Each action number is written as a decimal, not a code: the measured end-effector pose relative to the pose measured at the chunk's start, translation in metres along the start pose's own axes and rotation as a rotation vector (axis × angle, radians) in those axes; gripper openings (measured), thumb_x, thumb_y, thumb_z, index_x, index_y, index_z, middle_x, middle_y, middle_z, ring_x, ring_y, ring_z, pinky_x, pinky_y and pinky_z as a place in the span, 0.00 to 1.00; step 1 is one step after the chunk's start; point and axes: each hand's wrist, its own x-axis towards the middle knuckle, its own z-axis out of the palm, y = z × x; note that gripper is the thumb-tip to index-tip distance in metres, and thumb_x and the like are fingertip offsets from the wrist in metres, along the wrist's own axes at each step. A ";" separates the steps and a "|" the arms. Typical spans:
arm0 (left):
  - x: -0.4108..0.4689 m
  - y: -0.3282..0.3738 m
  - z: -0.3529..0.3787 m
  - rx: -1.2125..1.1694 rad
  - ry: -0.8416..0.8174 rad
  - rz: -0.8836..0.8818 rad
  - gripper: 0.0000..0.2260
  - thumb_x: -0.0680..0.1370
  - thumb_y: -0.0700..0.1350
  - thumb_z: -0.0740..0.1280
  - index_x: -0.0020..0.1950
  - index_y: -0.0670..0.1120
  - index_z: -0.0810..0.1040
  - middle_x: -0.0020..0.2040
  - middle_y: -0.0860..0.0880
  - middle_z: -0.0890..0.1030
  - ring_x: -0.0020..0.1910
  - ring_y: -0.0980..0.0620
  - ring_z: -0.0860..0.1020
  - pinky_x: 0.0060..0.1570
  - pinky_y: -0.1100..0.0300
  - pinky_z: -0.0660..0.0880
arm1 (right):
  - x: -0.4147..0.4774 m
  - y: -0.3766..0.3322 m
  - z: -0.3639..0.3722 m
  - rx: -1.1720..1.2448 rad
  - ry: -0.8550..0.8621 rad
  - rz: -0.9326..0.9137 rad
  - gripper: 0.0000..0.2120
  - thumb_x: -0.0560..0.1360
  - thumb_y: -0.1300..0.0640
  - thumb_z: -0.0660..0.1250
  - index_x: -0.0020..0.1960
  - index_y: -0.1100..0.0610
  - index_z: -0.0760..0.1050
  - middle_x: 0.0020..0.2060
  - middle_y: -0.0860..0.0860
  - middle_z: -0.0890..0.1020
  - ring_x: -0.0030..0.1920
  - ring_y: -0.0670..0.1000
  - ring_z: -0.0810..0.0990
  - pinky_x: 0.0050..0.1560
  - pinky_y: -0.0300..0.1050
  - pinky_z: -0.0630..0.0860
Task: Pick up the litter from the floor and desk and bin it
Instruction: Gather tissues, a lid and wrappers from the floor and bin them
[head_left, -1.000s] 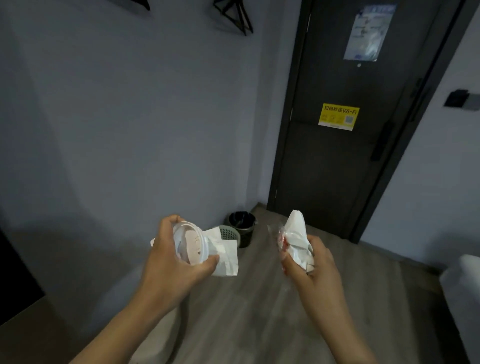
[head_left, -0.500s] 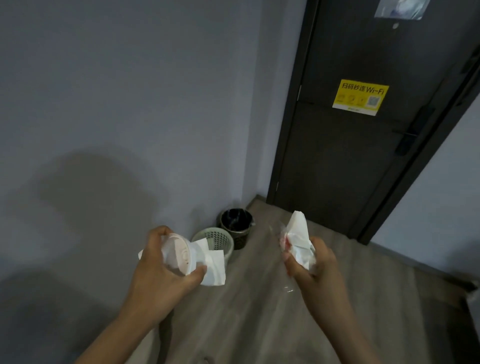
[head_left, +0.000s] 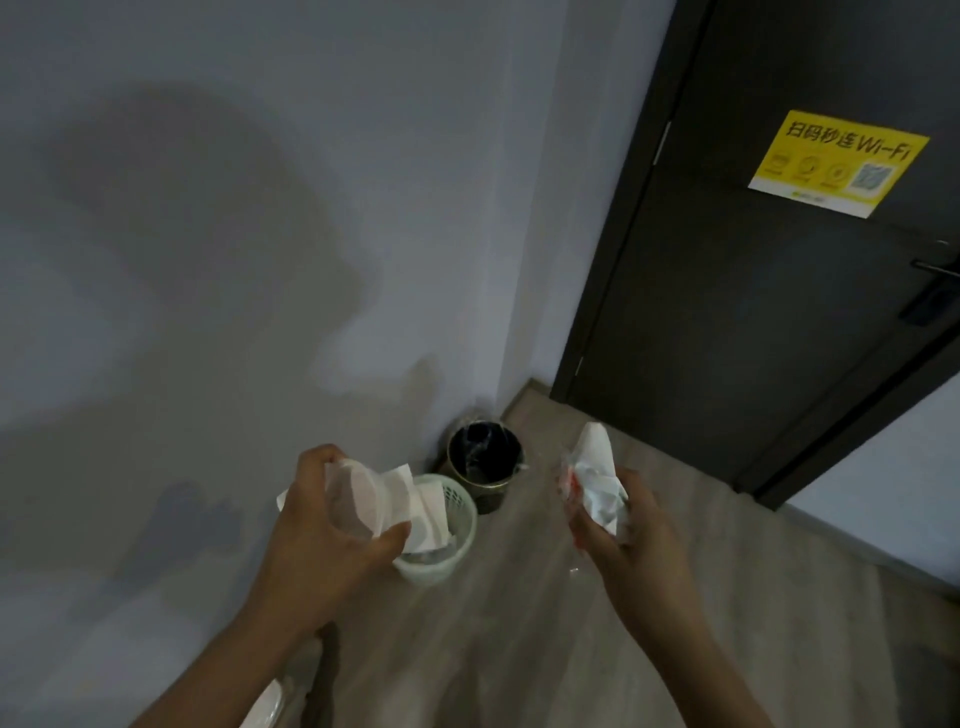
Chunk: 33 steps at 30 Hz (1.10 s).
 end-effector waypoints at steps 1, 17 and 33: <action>0.013 -0.001 0.005 0.005 0.001 -0.006 0.36 0.57 0.51 0.80 0.54 0.67 0.60 0.46 0.59 0.74 0.39 0.60 0.76 0.30 0.68 0.69 | 0.016 0.003 0.003 -0.002 -0.004 0.004 0.16 0.74 0.45 0.69 0.60 0.46 0.72 0.51 0.49 0.78 0.45 0.46 0.80 0.37 0.39 0.79; 0.212 0.004 0.136 0.104 0.099 -0.187 0.36 0.57 0.54 0.79 0.54 0.66 0.60 0.48 0.58 0.75 0.41 0.58 0.77 0.33 0.67 0.70 | 0.332 0.064 0.047 -0.043 -0.293 -0.046 0.14 0.73 0.48 0.70 0.57 0.48 0.73 0.49 0.51 0.79 0.46 0.48 0.79 0.45 0.50 0.79; 0.276 -0.154 0.215 0.191 -0.015 -0.514 0.37 0.57 0.53 0.80 0.55 0.62 0.59 0.50 0.51 0.74 0.42 0.56 0.74 0.33 0.73 0.65 | 0.421 0.171 0.180 -0.138 -0.603 0.173 0.14 0.74 0.42 0.68 0.53 0.48 0.73 0.46 0.55 0.80 0.43 0.52 0.81 0.41 0.53 0.81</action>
